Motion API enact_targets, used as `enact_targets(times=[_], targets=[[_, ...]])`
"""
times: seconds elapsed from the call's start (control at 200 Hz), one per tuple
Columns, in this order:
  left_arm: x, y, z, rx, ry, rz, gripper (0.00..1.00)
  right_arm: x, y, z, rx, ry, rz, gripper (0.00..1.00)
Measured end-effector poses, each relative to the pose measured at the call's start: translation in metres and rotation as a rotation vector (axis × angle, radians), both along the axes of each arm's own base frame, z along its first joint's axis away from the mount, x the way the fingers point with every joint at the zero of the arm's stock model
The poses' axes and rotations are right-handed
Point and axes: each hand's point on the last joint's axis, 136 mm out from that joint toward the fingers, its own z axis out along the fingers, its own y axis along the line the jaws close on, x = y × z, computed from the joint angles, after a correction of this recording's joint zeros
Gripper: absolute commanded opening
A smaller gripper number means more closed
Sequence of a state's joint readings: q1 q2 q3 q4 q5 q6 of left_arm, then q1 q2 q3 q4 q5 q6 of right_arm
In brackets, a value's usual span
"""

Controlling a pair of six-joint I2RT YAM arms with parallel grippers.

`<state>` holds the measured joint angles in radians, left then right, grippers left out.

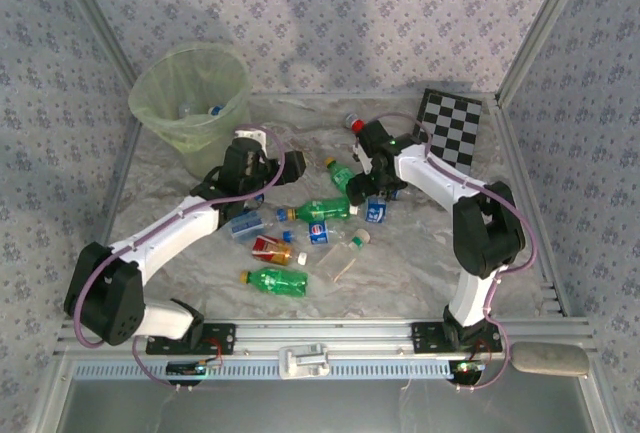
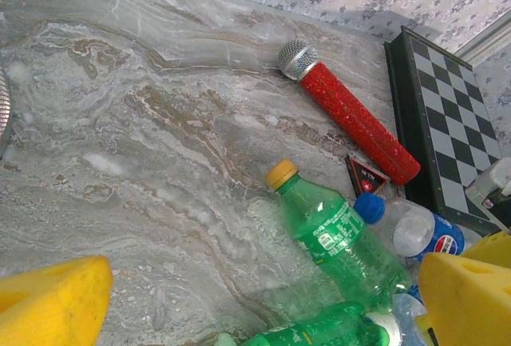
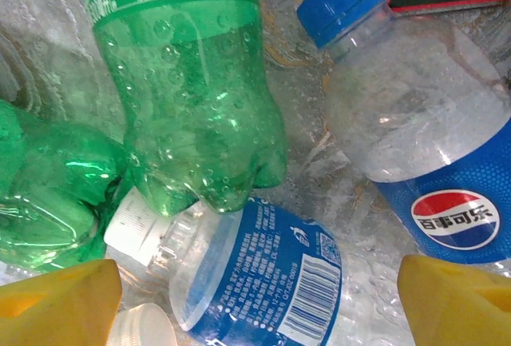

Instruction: Put the plastic bottles in the bin

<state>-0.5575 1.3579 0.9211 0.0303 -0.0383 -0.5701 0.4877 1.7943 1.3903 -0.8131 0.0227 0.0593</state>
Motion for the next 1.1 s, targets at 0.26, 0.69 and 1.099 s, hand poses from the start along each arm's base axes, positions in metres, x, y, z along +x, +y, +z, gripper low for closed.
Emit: enact_targets(times=[0.26, 0.69, 1.099], targets=[[0.000, -0.001, -0.002, -0.002, 0.006, 0.000, 0.98, -0.014, 0.006, -0.010, -0.034, 0.022, 0.034, 0.90], [-0.001, -0.005, -0.007, 0.001, 0.020, -0.008, 0.98, -0.043, 0.001, -0.031, -0.126, 0.082, 0.069, 0.94], [-0.002, -0.006, -0.008, 0.002, 0.020, -0.012, 0.98, -0.045, -0.011, -0.049, -0.217, 0.107, 0.068, 0.85]])
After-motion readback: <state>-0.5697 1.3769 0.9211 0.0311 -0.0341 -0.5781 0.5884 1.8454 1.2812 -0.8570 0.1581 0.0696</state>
